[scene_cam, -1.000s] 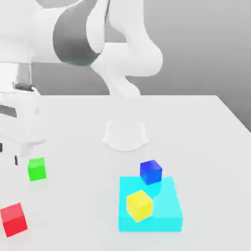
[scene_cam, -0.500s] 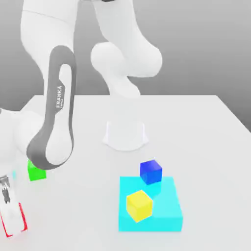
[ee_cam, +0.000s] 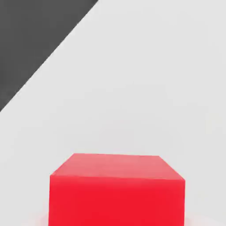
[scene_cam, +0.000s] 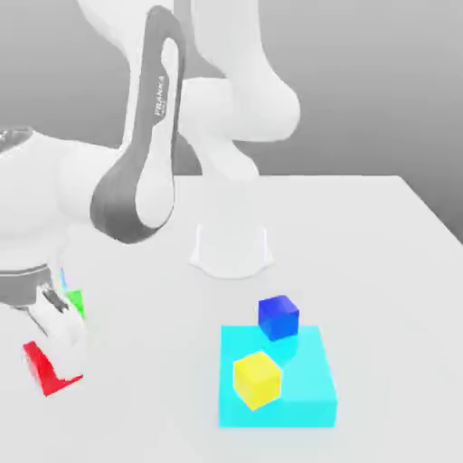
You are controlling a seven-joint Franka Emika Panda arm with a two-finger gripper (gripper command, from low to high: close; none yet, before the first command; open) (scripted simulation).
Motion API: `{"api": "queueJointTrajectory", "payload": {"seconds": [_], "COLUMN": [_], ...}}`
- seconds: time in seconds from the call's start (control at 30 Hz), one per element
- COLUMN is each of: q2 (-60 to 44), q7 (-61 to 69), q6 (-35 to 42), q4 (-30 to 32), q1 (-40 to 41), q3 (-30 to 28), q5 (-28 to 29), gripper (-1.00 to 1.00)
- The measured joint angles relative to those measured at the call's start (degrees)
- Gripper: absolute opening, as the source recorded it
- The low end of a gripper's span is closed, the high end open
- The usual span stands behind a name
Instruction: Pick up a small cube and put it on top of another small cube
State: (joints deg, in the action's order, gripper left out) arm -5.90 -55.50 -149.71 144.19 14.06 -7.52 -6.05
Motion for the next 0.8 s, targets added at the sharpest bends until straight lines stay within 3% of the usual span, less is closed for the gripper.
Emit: {"api": "queueJointTrajectory", "payload": {"seconds": [0.57,0.8], "q2": [35.41,25.52], "q7": [26.2,27.82], "q6": [9.81,-3.46], "q4": [25.28,28.63], "q1": [-23.05,-24.32], "q3": [11.03,12.29], "q5": [2.32,2.44], "gripper": [-1.0,-1.0]}}
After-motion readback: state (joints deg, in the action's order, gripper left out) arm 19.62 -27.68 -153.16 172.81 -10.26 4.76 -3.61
